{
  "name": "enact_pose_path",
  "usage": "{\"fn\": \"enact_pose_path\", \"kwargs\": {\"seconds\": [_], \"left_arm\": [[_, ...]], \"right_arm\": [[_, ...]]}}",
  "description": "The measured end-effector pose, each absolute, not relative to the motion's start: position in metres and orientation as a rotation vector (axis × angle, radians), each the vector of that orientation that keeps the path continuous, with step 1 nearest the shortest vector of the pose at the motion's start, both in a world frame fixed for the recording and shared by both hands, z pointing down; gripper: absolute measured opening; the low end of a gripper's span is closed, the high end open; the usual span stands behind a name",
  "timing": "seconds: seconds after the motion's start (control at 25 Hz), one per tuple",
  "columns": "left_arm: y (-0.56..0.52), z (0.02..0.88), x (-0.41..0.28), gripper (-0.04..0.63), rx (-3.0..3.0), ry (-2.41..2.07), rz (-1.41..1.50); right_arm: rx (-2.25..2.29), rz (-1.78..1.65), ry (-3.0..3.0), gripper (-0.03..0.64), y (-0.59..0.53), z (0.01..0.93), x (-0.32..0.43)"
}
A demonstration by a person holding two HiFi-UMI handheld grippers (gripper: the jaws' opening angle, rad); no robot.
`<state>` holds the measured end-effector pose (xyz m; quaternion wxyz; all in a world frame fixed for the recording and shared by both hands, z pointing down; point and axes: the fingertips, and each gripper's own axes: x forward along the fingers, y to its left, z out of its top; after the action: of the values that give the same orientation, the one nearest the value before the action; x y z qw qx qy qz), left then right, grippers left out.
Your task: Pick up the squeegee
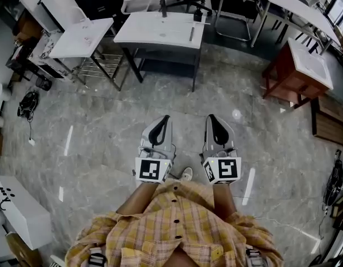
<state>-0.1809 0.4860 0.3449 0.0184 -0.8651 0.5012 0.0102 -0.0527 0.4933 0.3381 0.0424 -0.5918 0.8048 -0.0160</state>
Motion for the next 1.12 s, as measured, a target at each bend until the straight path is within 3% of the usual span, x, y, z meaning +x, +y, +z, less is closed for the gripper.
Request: {"fn": "enact_pose_path", "kwargs": {"seconds": [0.44,1.12], "left_arm": [[0.459,0.367,-0.174,0.0,-2.726,1.571,-0.005],[0.226,0.357,-0.147,0.0,-2.78,1.511,0.065]], "right_arm": [[-1.823,-0.12,2.472,-0.003,0.463,0.356,-0.047],[-1.915,-0.102,2.466,-0.003,0.242,0.345,-0.017]]}}
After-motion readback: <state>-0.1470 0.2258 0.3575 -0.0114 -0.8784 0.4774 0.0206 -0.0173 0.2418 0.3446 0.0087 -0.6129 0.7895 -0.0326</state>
